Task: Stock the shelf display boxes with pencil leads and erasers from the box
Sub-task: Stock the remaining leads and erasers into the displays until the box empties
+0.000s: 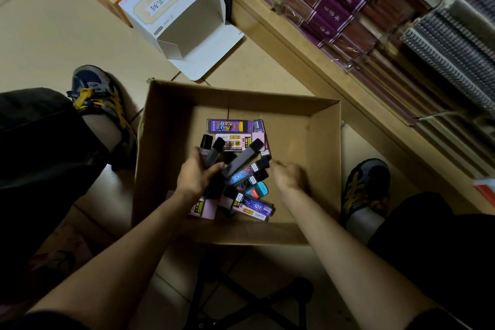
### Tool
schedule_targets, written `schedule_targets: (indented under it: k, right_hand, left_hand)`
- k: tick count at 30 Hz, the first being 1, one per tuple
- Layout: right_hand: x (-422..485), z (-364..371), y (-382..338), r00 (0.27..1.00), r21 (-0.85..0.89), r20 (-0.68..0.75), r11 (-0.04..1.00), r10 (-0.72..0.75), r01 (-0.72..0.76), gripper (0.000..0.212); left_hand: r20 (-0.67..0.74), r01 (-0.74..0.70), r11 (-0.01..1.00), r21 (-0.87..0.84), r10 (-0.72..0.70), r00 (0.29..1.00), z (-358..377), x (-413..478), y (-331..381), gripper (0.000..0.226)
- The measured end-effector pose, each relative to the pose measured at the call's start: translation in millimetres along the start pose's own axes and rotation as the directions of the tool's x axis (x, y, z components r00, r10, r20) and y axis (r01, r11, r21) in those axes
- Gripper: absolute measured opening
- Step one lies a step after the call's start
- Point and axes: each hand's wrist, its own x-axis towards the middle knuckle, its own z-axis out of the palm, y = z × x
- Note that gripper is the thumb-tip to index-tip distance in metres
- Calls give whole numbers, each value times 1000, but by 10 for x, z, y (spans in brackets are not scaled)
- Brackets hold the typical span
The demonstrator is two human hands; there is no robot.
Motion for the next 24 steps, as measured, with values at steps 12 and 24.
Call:
schedule_targets:
  k: [12, 24]
  right_hand:
    - [-98, 634, -119, 995, 363, 8, 927, 98, -94, 32]
    - [-183, 498, -127, 898, 493, 439, 829, 26, -265, 23]
  left_hand:
    - [-31, -118, 857, 502, 155, 987, 326, 150, -149, 56]
    - [323, 96, 994, -54, -73, 943, 142, 164, 81, 37]
